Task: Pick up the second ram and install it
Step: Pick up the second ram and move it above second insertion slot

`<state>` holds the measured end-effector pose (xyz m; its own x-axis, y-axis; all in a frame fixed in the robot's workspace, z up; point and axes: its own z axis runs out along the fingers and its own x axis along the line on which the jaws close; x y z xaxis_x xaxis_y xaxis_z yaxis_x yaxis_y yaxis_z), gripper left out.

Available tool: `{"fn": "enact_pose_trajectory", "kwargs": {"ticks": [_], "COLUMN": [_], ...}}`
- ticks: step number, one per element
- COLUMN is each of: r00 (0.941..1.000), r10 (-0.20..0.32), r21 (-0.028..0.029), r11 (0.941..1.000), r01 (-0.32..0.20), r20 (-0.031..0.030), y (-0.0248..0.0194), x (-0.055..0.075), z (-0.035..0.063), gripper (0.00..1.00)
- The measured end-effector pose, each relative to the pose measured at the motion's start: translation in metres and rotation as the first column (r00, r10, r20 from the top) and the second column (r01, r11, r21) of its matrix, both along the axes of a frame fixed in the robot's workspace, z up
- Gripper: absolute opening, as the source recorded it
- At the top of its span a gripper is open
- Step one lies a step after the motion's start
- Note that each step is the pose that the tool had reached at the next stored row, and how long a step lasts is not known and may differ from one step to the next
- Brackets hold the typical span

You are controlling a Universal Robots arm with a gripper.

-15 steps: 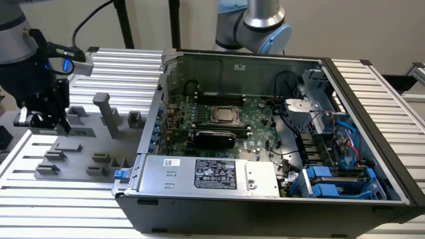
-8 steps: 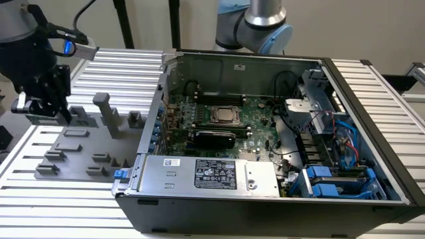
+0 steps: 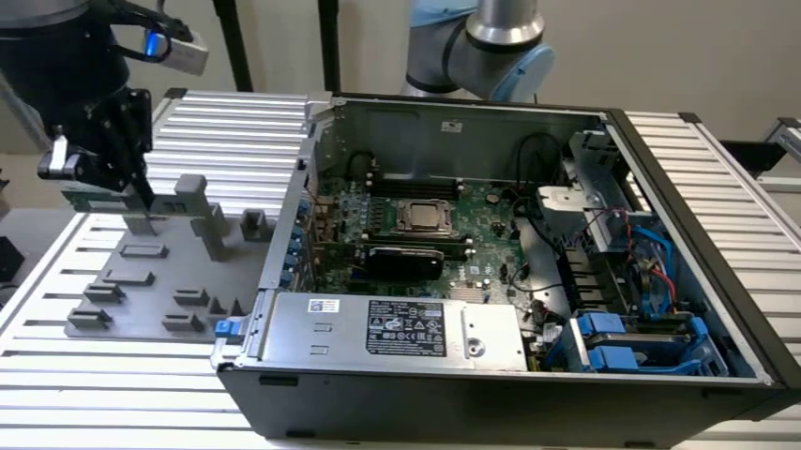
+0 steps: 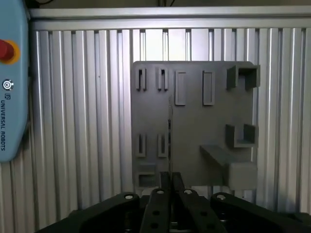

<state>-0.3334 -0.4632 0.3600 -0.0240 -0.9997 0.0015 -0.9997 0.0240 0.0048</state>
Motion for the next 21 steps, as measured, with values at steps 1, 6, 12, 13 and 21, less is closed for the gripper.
{"fn": "enact_pose_trajectory", "kwargs": {"ticks": [1,6,12,13,21], "r00": [1.0000,1.0000,1.0000,1.0000,0.9999], "r10": [0.000,0.000,0.001,0.001,0.001], "r21": [0.0006,0.0030,0.0034,0.0035,0.0041], "r11": [1.0000,1.0000,1.0000,1.0000,1.0000], "r01": [0.000,0.000,-0.001,-0.001,-0.001], "r20": [-0.0003,-0.0026,-0.0083,-0.0092,-0.0119], "y": [0.0000,0.0000,0.0000,0.0000,0.0001], "x": [0.004,0.027,0.055,0.059,0.096], "z": [0.0045,0.0272,0.0512,0.0538,0.0616], "gripper": [0.00,0.00,0.00,0.00,0.00]}}
